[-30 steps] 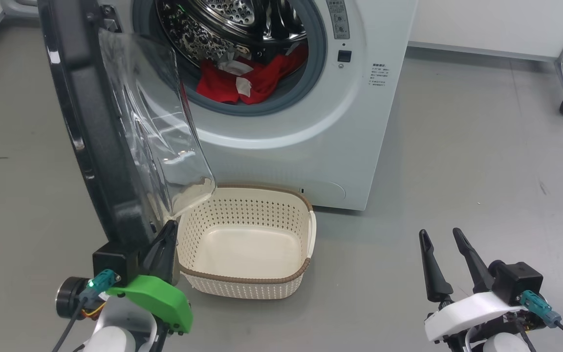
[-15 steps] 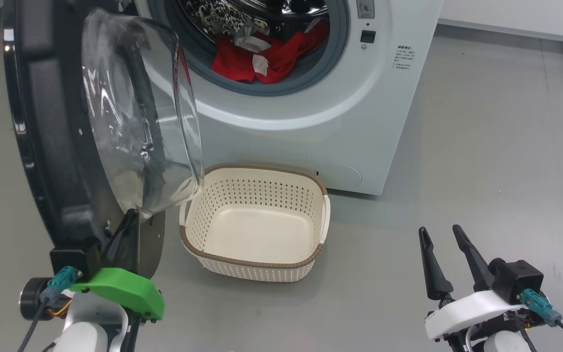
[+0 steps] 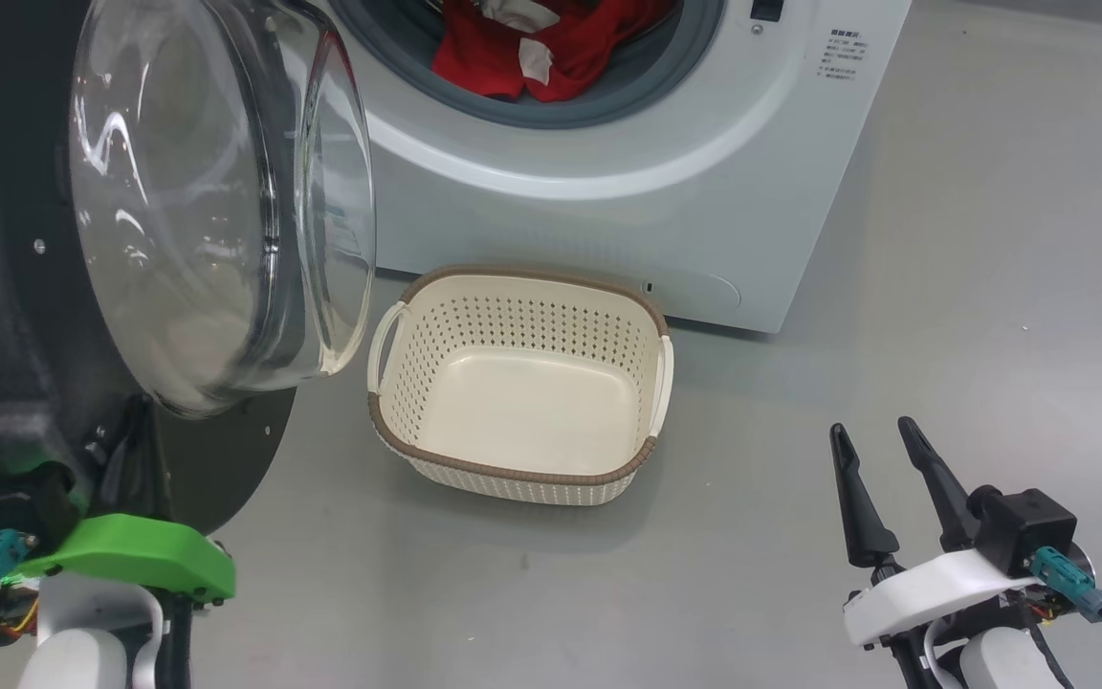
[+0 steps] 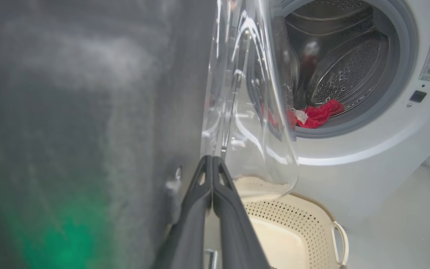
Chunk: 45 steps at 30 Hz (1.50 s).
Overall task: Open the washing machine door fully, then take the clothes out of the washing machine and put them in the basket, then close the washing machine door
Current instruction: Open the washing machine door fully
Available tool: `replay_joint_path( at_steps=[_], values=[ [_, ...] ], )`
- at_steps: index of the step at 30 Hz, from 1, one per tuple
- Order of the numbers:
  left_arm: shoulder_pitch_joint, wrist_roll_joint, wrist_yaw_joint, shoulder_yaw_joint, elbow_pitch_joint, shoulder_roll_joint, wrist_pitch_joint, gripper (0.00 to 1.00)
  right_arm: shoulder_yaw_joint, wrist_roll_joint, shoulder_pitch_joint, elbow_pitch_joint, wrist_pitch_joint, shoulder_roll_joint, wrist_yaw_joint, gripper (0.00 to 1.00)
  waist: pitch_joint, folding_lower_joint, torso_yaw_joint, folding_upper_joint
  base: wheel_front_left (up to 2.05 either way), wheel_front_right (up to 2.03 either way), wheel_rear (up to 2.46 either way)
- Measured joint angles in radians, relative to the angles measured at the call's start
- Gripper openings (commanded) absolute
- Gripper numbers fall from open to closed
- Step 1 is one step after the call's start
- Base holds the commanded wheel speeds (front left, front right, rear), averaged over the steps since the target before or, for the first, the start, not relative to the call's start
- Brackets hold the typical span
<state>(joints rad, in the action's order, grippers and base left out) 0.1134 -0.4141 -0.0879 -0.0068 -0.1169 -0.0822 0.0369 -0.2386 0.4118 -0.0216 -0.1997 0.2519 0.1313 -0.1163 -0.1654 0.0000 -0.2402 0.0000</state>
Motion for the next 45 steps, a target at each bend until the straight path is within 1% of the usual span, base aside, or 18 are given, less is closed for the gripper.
replay_joint_path(
  at_steps=[13,27,32,36,45],
  values=[
    [0.016,-0.078,-0.013,0.170,-0.005,-0.036,0.027,0.00,-0.005,-0.010,-0.037,0.010,0.000,0.032,-0.005,1.00,-0.074,0.0000,-0.016,0.0000,0.00,0.00,0.00],
    [0.093,-0.125,-0.013,0.267,-0.068,-0.098,0.035,0.00,-0.015,-0.019,-0.076,0.028,-0.006,0.069,-0.006,1.00,-0.155,0.0000,-0.016,0.0000,0.00,0.00,0.00],
    [0.122,-0.141,-0.013,0.308,-0.094,-0.137,0.036,0.00,-0.009,-0.019,-0.078,0.028,-0.006,0.086,-0.006,1.00,-0.177,0.0000,-0.013,0.0000,0.00,0.00,0.00],
    [0.139,-0.151,-0.013,0.318,-0.111,-0.159,0.036,0.00,-0.005,-0.019,-0.079,0.029,-0.006,0.090,-0.006,1.00,-0.189,0.0000,-0.013,0.0000,0.00,0.00,0.00],
    [0.163,-0.151,-0.012,0.293,-0.169,-0.156,0.050,0.00,-0.007,-0.018,-0.095,0.018,-0.006,0.090,-0.006,1.00,-0.188,0.0000,-0.017,0.0000,0.00,0.00,0.00]
  ],
)
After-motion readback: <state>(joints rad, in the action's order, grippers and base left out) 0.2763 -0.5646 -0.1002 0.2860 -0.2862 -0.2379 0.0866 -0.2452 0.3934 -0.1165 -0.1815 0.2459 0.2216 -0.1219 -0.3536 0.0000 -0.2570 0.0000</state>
